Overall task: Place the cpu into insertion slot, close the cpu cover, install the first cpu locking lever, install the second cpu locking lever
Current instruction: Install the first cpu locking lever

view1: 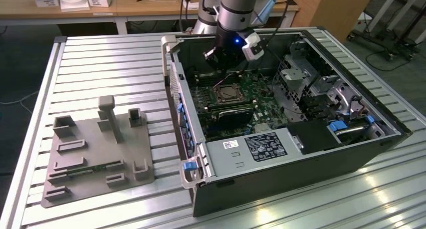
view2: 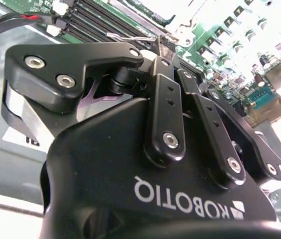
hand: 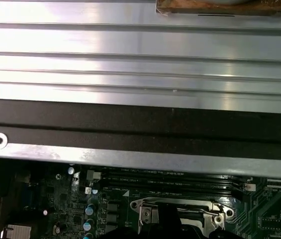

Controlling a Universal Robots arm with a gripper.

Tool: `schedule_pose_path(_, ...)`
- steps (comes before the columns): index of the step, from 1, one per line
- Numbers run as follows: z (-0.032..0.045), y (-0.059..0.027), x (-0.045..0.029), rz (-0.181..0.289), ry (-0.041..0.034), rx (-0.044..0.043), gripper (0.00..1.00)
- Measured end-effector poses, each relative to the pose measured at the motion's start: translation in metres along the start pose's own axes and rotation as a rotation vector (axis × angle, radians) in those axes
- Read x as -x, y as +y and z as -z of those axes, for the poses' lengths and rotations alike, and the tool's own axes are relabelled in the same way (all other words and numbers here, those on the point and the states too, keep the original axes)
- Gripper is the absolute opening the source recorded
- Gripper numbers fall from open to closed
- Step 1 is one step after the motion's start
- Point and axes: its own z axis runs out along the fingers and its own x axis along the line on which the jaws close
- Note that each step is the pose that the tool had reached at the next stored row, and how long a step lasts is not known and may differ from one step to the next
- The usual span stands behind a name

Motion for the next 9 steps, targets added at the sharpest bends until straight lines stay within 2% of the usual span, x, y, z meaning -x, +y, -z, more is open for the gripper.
schedule_pose_path(3,-0.0035,-0.0003,0.0000,0.000,0.0000,-0.0007,0.10)
schedule_pose_path(9,-0.0040,-0.0003,0.0000,0.000,0.0000,-0.0008,0.10)
